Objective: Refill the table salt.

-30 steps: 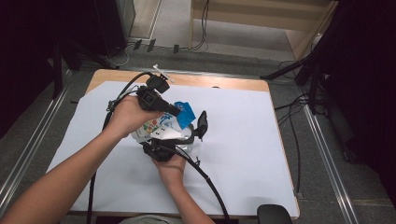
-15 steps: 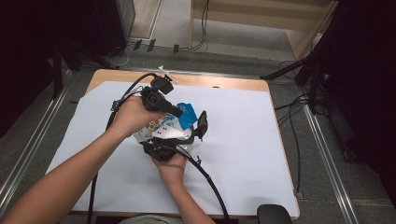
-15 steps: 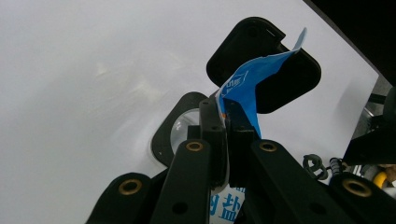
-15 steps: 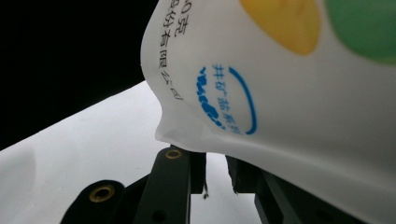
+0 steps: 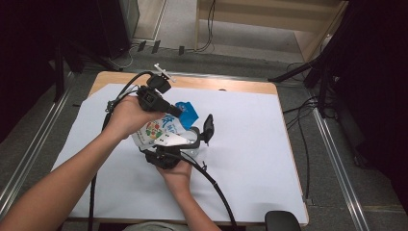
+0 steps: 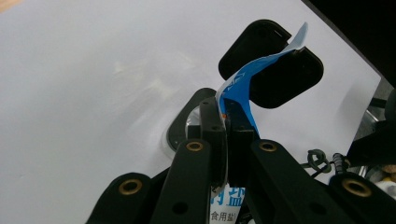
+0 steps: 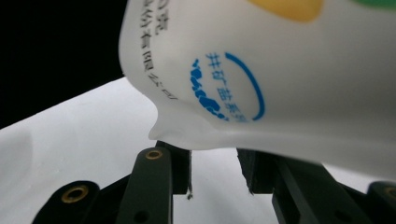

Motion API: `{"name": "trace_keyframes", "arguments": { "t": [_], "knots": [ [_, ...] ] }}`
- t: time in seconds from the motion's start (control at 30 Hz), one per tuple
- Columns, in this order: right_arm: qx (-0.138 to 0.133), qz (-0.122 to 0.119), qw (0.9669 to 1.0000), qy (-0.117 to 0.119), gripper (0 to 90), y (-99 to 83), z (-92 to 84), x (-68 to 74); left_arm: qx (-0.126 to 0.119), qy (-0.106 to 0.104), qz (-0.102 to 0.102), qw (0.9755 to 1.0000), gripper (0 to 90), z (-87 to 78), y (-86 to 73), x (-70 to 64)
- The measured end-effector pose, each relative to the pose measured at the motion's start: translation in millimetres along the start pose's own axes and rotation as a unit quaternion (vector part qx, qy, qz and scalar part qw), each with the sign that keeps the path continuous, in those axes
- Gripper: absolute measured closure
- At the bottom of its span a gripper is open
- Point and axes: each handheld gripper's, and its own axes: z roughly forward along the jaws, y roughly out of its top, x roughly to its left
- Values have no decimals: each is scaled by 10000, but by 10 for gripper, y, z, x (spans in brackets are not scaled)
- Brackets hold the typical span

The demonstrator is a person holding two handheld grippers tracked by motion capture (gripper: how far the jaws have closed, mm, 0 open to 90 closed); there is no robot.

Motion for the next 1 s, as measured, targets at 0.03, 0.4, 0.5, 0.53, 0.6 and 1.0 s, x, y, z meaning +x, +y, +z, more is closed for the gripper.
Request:
{"name": "trace_keyframes", "arguments": {
  "t": [0.03,0.4,0.5,0.53,0.6,1.0],
  "knots": [
    [41,-1,10000,10,681,-3,-10,-2,-30,-11,-18,10000,900,-11,-5,5],
    [177,180,9995,-177,687,-61,-65,-59,-167,6,277,9995,900,-214,-78,-38],
    [156,184,9995,-220,688,-64,-94,-79,-175,75,256,9995,900,-259,-104,-12],
    [147,199,9994,-221,687,-63,-112,-82,-181,62,244,9995,900,-264,-109,-7],
    [148,156,9995,-247,687,-59,-128,-81,-145,116,273,9995,900,-283,-117,2],
    [122,78,9995,-284,742,-58,-111,-56,32,185,452,9988,900,-125,-33,-164]
  ]
}}
